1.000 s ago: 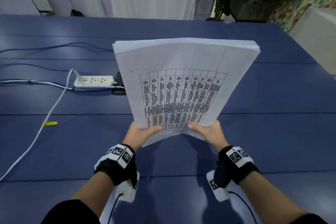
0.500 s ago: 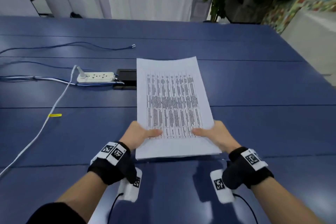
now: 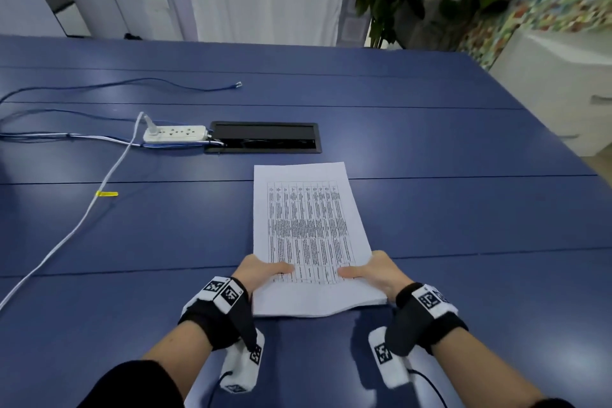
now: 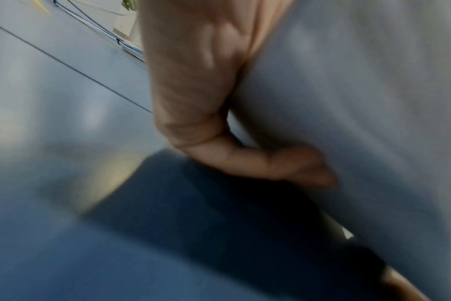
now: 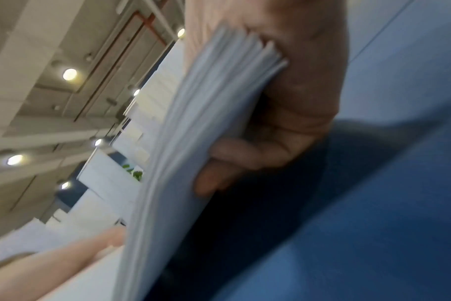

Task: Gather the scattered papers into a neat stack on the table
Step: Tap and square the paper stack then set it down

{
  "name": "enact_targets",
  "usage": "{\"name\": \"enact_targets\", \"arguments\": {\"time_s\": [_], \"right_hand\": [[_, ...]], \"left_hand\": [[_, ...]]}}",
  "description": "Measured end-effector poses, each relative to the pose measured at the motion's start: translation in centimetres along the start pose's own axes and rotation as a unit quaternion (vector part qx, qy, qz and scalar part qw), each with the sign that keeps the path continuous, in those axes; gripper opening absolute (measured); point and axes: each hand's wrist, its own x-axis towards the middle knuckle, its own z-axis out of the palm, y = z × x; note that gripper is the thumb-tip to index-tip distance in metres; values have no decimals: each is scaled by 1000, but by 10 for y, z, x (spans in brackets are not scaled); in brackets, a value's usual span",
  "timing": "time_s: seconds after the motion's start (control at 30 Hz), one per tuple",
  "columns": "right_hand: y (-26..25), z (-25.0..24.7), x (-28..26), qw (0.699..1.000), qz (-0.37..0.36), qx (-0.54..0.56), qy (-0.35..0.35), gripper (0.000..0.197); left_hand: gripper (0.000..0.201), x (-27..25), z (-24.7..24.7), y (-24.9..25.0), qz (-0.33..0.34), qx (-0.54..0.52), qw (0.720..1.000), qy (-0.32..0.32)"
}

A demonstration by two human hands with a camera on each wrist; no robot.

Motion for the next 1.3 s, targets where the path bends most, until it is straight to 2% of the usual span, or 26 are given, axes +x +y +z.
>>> {"name": "enact_targets", "arguments": {"time_s": [0.03, 0.13, 0.17, 0.23, 0.27, 0.33, 0.43, 0.5, 0.57, 0.63, 0.7, 0.73, 0.83, 0.93, 0.97, 1.0, 1.07, 1.17, 1.2, 1.3], "right_hand": [[-1, 0, 1, 1000, -1, -4, 3, 28], [-4, 1, 5, 1000, -6, -6, 12, 33], [-6, 2, 6, 1000, -7, -8, 17, 35], [-9, 5, 10, 1000, -8, -6, 24, 38], [-11, 7, 12, 1000, -9, -6, 23, 38], [-15, 9, 18, 999, -9, -13, 27, 40], [-19, 12, 26, 999, -7, -27, 34, 42], [-19, 12, 28, 998, -7, -44, 42, 42], [-18, 9, 27, 995, -13, -77, 58, 34], [-17, 4, 24, 988, -7, -131, 75, 19], [-15, -1, 22, 981, 10, -174, 90, 37], [-13, -3, 23, 980, 17, -177, 88, 40], [-9, -5, 24, 978, 34, -187, 81, 36], [-7, 5, 25, 960, 43, -257, 99, 18], [-7, 10, 22, 955, 45, -273, 107, 18], [-7, 16, 18, 949, 52, -291, 109, 26], [-4, 22, 14, 949, 55, -285, 124, 38], [-5, 18, 16, 960, 49, -249, 120, 38], [-4, 13, 17, 962, 48, -244, 111, 35], [-1, 1, 14, 975, 20, -199, 99, 13]], "left_hand": [[56, 0, 0, 0, 4, 2, 1000, 14], [95, 2, -3, -5, -10, -21, 999, 25], [94, 3, -6, -8, -17, -41, 999, 22], [55, -6, -6, -9, -38, -62, 997, 4], [42, -11, -6, -10, -60, -60, 996, -7], [36, -11, -4, -15, -59, -70, 996, -12], [37, -2, -2, -18, -29, -84, 996, 21], [17, -1, -1, -15, -10, -51, 997, 54], [27, -2, 1, -12, -2, -30, 997, 76], [27, -6, 3, -8, 5, -19, 997, 73], [32, -9, 3, -4, -4, -1, 998, 68], [32, -7, 1, -4, -5, 35, 997, 65], [28, 11, -6, -5, 7, 133, 989, 57], [53, 51, -12, -22, 8, 178, 983, 40], [53, 61, -13, -27, 10, 190, 981, 36], [52, 60, -14, -27, 12, 197, 980, 38], [48, 40, -14, -14, 18, 187, 981, 41], [31, 38, -18, -16, 23, 148, 988, 30], [26, 42, -20, -20, 21, 131, 991, 27], [36, 62, -30, -39, 23, 81, 995, 45]]}}
